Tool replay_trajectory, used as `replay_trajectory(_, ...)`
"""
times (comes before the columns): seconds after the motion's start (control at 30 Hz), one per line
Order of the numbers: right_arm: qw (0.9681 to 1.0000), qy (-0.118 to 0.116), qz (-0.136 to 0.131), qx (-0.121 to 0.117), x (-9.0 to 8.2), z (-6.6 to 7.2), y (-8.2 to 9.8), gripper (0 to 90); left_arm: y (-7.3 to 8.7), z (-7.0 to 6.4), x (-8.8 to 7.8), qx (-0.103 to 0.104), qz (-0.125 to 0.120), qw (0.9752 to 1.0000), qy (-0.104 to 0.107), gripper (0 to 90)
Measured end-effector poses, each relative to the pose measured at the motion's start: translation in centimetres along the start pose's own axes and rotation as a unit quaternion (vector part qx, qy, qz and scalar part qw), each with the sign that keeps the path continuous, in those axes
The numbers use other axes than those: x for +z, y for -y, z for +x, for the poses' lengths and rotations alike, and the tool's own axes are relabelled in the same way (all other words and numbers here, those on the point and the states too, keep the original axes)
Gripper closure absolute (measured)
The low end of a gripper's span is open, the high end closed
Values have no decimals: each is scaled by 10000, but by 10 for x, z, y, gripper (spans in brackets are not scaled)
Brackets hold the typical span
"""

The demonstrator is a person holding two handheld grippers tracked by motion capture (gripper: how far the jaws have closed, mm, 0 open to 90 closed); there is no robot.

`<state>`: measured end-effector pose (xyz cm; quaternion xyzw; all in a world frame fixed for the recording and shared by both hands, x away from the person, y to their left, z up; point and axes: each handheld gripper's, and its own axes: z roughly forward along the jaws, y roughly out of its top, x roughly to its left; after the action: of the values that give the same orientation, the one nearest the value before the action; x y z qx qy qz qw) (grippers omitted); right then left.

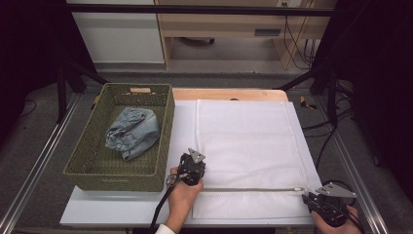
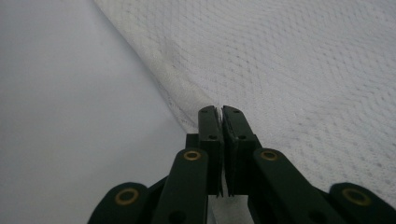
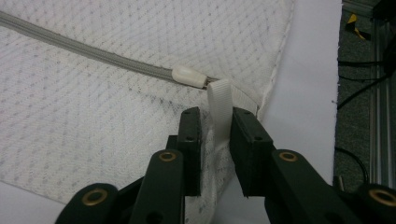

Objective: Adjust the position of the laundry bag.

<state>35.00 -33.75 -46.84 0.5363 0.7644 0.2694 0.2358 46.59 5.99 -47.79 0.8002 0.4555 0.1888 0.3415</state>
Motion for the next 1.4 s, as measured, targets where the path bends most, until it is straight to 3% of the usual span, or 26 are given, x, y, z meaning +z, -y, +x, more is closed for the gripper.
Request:
replay_trajectory(0.27,10000,-39,-22,-40,0,1,-1,793,2,-1,0,-94,-77,9999,-77,895)
replay_trajectory(0.83,9995,-193,-65,-257,3,11,-8,806,8,7,-10,-90,-105,9997,-192,896)
replay_trajectory(1.4,9991,-300,-46,-312,3,17,-10,811,8,13,-15,-150,-114,9995,-254,896)
